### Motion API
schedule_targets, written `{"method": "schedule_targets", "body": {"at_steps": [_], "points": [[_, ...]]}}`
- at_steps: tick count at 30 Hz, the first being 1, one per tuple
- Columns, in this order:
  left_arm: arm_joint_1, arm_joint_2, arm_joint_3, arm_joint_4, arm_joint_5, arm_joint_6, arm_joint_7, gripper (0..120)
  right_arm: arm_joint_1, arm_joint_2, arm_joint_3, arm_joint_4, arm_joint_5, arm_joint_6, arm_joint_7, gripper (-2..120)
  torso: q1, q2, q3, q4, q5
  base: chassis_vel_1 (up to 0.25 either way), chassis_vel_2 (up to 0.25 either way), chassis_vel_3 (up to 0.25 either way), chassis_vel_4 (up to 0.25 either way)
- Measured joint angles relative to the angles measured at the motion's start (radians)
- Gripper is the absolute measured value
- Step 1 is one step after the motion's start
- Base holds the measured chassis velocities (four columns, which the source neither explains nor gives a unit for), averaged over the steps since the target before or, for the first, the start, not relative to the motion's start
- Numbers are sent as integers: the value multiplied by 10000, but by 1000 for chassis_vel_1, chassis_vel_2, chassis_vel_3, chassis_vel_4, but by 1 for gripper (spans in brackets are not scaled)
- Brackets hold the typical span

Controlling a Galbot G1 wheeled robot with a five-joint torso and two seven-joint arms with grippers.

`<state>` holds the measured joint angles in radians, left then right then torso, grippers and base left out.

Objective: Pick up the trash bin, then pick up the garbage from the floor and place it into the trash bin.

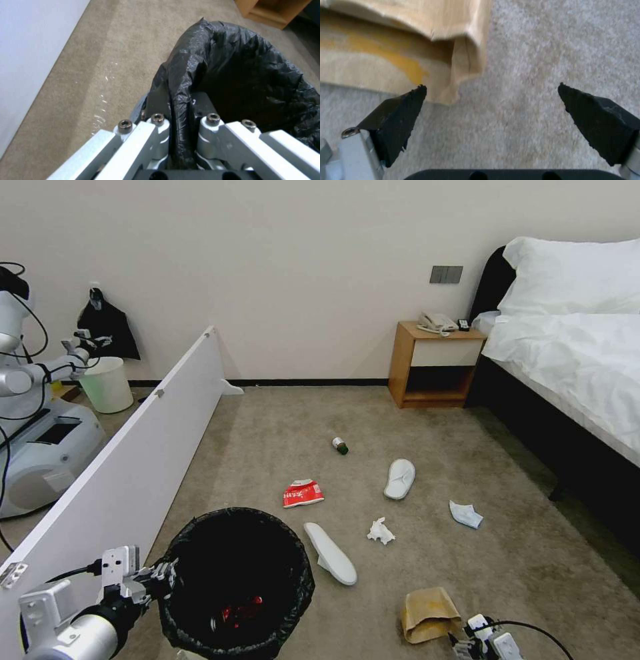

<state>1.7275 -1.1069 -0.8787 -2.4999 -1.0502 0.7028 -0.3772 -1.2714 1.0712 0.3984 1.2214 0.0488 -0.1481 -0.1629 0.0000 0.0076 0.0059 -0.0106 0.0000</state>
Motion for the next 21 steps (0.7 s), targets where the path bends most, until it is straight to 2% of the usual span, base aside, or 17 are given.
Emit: {"method": "schedule_targets", "body": {"at_steps": [12,15,17,18,20,21], "points": [[-15,60,15,0,-27,9,0,5,159,306,133,-173,-6,201,60,100,0,0,0,-1,-1,0,0,0,0],[-18,60,19,0,-31,10,-1,5,207,325,131,-246,-30,202,6,93,0,0,0,0,0,0,0,0,0],[-18,58,31,0,-33,15,-6,5,282,390,122,-401,-94,205,-20,82,0,0,0,-2,-2,0,0,0,0],[-18,58,31,0,-33,15,-6,5,282,390,122,-401,-94,205,-20,82,0,0,0,-2,-2,0,0,0,0],[-17,52,36,0,-34,16,-11,5,390,526,120,-587,-120,225,-23,70,0,0,0,-2,0,0,0,0,0],[-17,52,36,0,-34,16,-11,5,390,526,120,-587,-120,225,-23,70,0,0,0,-2,0,0,0,0,0]]}}
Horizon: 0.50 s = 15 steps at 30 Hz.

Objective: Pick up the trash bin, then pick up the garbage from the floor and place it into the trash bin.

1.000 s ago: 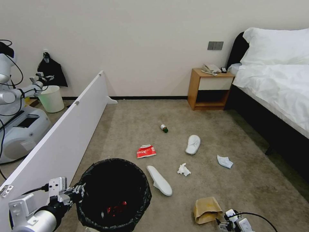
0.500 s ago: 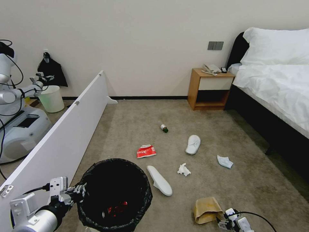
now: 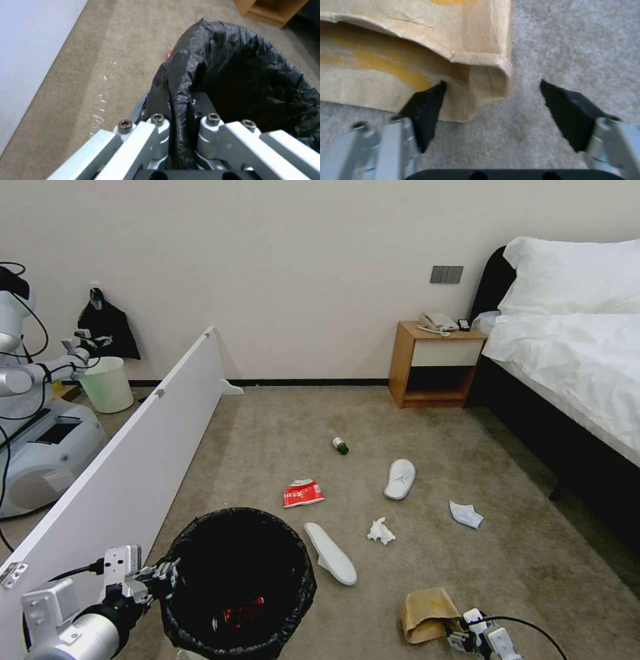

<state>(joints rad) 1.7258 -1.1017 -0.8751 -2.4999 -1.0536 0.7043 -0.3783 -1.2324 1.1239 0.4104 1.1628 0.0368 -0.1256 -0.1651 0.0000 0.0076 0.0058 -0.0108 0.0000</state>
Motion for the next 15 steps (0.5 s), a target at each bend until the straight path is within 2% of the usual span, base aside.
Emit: {"method": "schedule_targets", "body": {"at_steps": [2,3,6,7,9,10,12,13,15], "points": [[4,-10,5,0,0,1,-5,5,87,76,-15,-116,-19,42,-19,62,0,0,0,1,-1,0,0,0,0],[4,-10,5,0,0,1,-5,5,87,76,-15,-116,-19,42,-19,62,0,0,0,1,-1,0,0,0,0],[8,-22,7,0,0,2,-9,5,266,214,-64,-250,-28,87,-59,44,0,0,0,1,0,0,0,0,0],[8,-22,7,0,0,2,-9,5,266,214,-64,-250,-28,87,-59,44,0,0,0,1,0,0,0,0,0],[10,-27,9,0,4,3,-11,5,334,250,-81,-276,-28,110,-65,33,0,0,0,3,0,0,0,0,0],[10,-27,9,0,4,3,-11,5,334,250,-81,-276,-28,110,-65,33,0,0,0,3,0,0,0,0,0],[11,-28,10,0,7,3,-12,5,353,252,-85,-277,-25,125,-68,23,0,0,0,1,0,0,0,0,0],[11,-28,10,0,7,3,-12,5,353,252,-85,-277,-25,125,-68,23,0,0,0,1,0,0,0,0,0],[7,-30,12,0,7,3,-12,5,360,243,-85,-275,-15,154,-69,13,0,0,0,0,0,0,0,0,0]]}}
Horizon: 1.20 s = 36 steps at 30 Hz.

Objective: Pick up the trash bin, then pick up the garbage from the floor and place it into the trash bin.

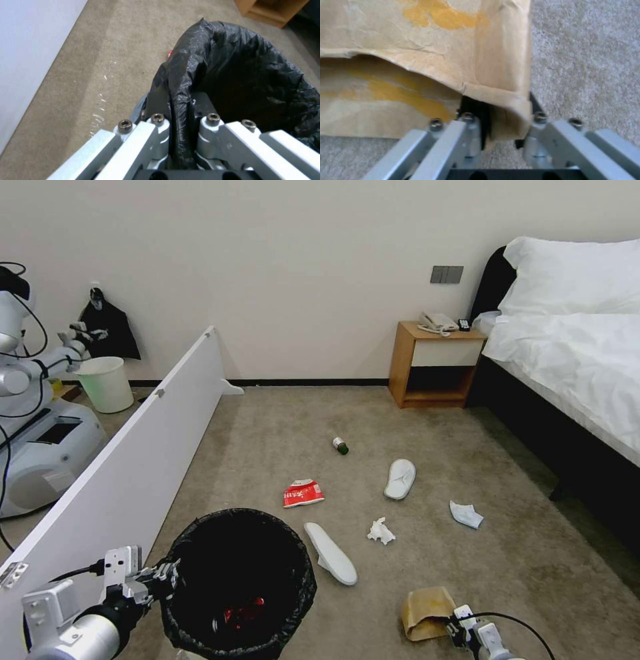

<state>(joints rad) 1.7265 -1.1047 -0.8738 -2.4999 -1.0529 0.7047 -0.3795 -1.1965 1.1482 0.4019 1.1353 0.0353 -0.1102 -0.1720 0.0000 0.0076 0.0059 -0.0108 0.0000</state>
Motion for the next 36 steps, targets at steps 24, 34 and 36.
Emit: {"method": "schedule_targets", "body": {"at_steps": [24,34,36], "points": [[13,-26,170,0,73,0,7,5,-1435,-1265,1315,3683,986,357,626,0,0,0,-1,3,3,0,0,0,0],[35,96,247,0,3,6,-3,5,-2235,-2570,2968,7813,2897,551,1231,0,-1,0,-1,0,-1,0,0,0,0],[49,86,291,0,27,10,-3,5,-2135,-2859,3079,8447,3184,640,1297,0,0,0,-1,2,4,0,0,0,0]]}}
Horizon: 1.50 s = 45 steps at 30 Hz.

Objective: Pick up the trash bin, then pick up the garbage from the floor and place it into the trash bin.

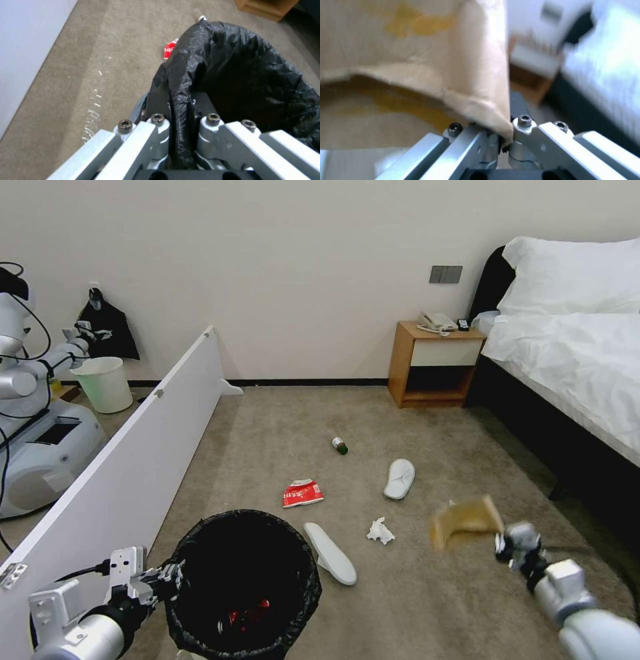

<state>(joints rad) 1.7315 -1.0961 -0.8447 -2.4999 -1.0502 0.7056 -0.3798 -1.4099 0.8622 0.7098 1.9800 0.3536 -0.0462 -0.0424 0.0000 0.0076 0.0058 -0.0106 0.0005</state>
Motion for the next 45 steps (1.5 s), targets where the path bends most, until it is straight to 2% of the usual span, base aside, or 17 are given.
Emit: {"method": "schedule_targets", "body": {"at_steps": [2,3,5,6,7,10,19,20,21,24,28,31,32,34,35,36,45], "points": [[20,-23,64,0,44,5,-8,5,163,-534,120,947,467,199,66,0,0,0,0,2,-10,0,0,0,0],[20,-23,64,0,44,5,-8,5,163,-534,120,947,467,199,66,0,0,0,0,2,-10,0,0,0,0],[77,-38,85,0,70,15,-27,5,273,-1308,143,1888,1153,435,21,0,0,0,0,0,-3,0,0,0,0],[101,-38,86,0,77,21,-30,5,327,-1633,126,2143,1398,614,-51,0,0,0,0,-2,-9,0,0,0,0],[101,-38,86,0,77,21,-30,5,327,-1633,126,2143,1398,614,-51,0,0,0,0,-2,-9,0,0,0,0],[121,-65,85,0,101,30,-33,5,594,-2587,-112,2790,2439,1139,-469,0,0,0,0,-2,-4,0,0,0,0],[92,-33,220,0,150,45,-43,5,1422,-3419,-874,3234,4092,1515,-1176,0,0,0,0,-8,-6,0,0,0,0],[102,-32,232,0,183,49,-43,5,2007,-3440,-1439,3232,4444,1477,-1229,0,0,1,0,-4,-3,0,0,0,0],[102,-32,232,0,183,49,-43,5,2007,-3440,-1439,3232,4444,1477,-1229,0,0,1,0,-4,-3,0,0,0,0],[48,-2,236,0,210,55,-44,5,3774,-3087,-3176,3082,4965,1127,-1225,0,0,0,0,1,-6,0,0,0,0],[43,36,238,0,213,58,-46,5,4717,-2747,-4261,2974,5171,885,-1189,0,0,0,1,2,-4,0,0,0,0],[55,85,226,0,215,65,-46,5,6036,-2197,-5666,2840,5632,329,-1159,0,0,0,1,0,-7,0,0,0,0],[55,85,226,0,215,65,-46,5,6036,-2197,-5666,2840,5632,329,-1159,0,0,0,1,0,-7,0,0,0,0],[47,103,180,-1,211,66,-43,5,7139,-1610,-6747,2681,5930,-200,-1235,0,0,0,1,1,-6,0,0,0,0],[47,103,180,-1,211,66,-43,5,7139,-1610,-6747,2681,5930,-200,-1235,0,0,0,1,1,-6,0,0,0,0],[45,105,173,0,203,66,-43,5,7672,-1264,-7426,2557,5959,-372,-1270,0,0,-1,1,1,-7,0,0,0,0],[15,109,182,0,191,70,-42,5,8061,-1080,-8850,2330,5431,-260,-1331,0,0,-1,1,-3,-5,0,0,0,0]]}}
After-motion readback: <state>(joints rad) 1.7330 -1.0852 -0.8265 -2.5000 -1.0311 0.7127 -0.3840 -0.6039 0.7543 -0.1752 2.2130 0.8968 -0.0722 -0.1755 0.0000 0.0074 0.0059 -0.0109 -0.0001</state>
